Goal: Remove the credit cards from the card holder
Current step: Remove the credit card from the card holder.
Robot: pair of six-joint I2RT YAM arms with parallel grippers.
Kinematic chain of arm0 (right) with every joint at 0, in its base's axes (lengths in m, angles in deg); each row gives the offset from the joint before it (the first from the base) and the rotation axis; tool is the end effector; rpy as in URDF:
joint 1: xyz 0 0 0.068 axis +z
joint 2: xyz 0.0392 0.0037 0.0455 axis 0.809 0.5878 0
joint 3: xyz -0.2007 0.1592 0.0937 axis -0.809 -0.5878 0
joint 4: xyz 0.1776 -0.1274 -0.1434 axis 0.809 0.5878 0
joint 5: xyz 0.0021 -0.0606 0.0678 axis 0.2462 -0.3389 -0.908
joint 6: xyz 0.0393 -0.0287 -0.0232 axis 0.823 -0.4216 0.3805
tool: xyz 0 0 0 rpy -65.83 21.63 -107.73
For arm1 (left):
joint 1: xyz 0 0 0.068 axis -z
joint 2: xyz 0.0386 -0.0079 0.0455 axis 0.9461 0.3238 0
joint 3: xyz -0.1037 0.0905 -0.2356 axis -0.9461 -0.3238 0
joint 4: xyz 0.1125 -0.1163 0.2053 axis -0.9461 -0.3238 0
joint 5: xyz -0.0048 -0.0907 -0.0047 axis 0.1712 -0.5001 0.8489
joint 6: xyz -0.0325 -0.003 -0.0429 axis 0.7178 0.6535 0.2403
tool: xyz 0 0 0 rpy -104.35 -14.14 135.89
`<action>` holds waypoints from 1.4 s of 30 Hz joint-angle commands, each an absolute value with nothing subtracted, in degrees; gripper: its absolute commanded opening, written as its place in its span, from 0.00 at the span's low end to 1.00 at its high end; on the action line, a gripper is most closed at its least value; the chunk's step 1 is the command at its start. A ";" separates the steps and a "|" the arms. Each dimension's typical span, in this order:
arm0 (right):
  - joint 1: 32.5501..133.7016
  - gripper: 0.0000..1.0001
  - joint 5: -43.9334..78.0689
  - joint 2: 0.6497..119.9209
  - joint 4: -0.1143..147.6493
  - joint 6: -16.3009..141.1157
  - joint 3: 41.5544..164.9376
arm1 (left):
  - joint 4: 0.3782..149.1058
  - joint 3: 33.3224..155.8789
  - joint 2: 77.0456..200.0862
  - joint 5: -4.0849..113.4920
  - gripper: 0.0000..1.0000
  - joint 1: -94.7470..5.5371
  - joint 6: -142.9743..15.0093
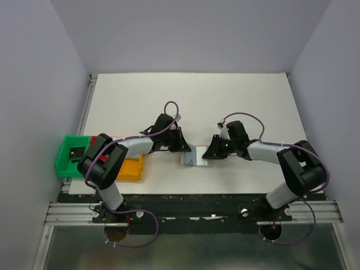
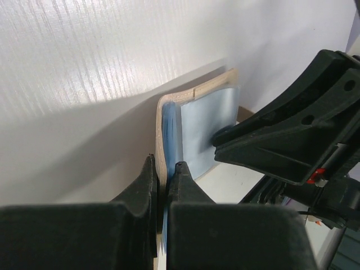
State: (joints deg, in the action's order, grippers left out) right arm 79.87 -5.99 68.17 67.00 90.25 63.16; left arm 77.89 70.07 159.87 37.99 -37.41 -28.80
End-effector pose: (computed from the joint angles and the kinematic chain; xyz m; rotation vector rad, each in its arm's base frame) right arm 0.2444 0.1388 0.1396 -0.0775 2.5518 1.1025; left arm 0.2690 -0.1974 0.1565 -0.0511 2.5714 -1.1378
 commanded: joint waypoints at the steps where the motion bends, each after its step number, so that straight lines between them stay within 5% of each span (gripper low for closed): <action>1: 79.14 0.25 -7.81 70.87 65.17 91.54 62.33 | 77.47 71.30 162.12 37.57 0.00 -37.97 -31.18; 5: 78.52 0.25 -7.37 71.75 65.44 91.89 61.89 | 75.81 72.52 162.39 38.09 0.01 -38.41 -32.23; 11: 78.08 0.25 -6.32 71.84 65.88 91.89 61.10 | 72.73 74.28 162.21 39.41 0.17 -39.29 -34.34; 17: 77.99 0.25 -5.79 72.02 66.23 91.54 60.48 | 69.47 75.34 161.69 40.90 0.48 -39.99 -36.19; 24: 77.90 0.25 -5.26 71.84 67.37 91.19 60.92 | 66.06 77.01 160.81 43.10 0.65 -40.34 -38.38; 33: 77.91 0.34 -4.38 69.21 69.21 90.58 61.01 | 60.68 76.84 154.31 51.97 0.67 -40.78 -40.76; 42: 77.99 0.51 -1.58 60.69 77.11 88.99 63.11 | 71.05 70.87 151.14 43.11 0.61 -40.08 -36.54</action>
